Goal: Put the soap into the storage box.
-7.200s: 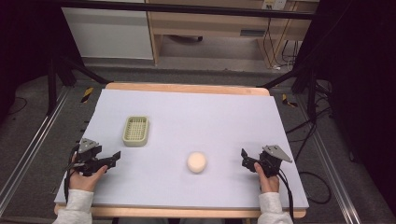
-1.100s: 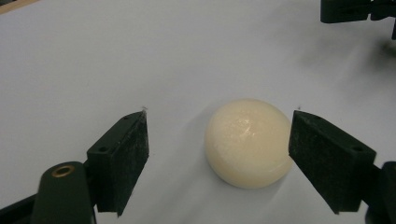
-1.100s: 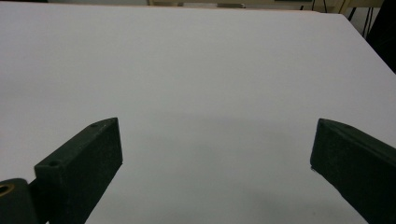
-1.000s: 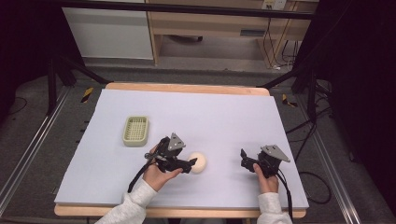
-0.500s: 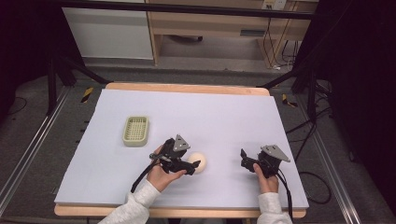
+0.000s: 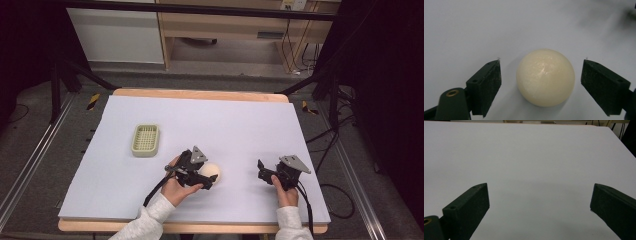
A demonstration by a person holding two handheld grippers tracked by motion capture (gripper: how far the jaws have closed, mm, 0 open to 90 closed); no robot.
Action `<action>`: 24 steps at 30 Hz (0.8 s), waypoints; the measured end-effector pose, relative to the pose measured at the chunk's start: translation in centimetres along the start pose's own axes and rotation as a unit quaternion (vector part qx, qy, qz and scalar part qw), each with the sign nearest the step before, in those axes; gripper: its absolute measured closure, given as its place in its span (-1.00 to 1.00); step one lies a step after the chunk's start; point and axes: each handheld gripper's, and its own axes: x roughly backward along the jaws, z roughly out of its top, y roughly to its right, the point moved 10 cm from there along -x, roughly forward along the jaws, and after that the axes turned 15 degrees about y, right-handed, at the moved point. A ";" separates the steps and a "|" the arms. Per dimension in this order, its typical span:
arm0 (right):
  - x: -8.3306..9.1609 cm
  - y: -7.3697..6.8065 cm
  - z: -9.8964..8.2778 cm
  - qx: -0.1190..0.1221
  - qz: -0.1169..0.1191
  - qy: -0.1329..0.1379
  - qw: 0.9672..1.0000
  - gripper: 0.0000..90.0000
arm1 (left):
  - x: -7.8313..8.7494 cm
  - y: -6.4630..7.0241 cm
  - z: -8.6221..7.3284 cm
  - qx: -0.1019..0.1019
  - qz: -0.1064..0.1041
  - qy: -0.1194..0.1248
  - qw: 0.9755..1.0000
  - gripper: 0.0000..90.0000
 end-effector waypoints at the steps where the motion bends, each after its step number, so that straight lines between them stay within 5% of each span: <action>1: 0.0 0.0 0.0 0.000 0.000 0.000 1.000 -0.94 | -0.1 0.1 -0.1 -0.001 0.000 -0.002 1.000 -0.64; 24: 0.0 0.0 0.0 -0.001 0.001 0.000 1.000 -0.94 | -1.7 0.6 -1.1 -0.008 0.000 -0.029 1.000 -0.69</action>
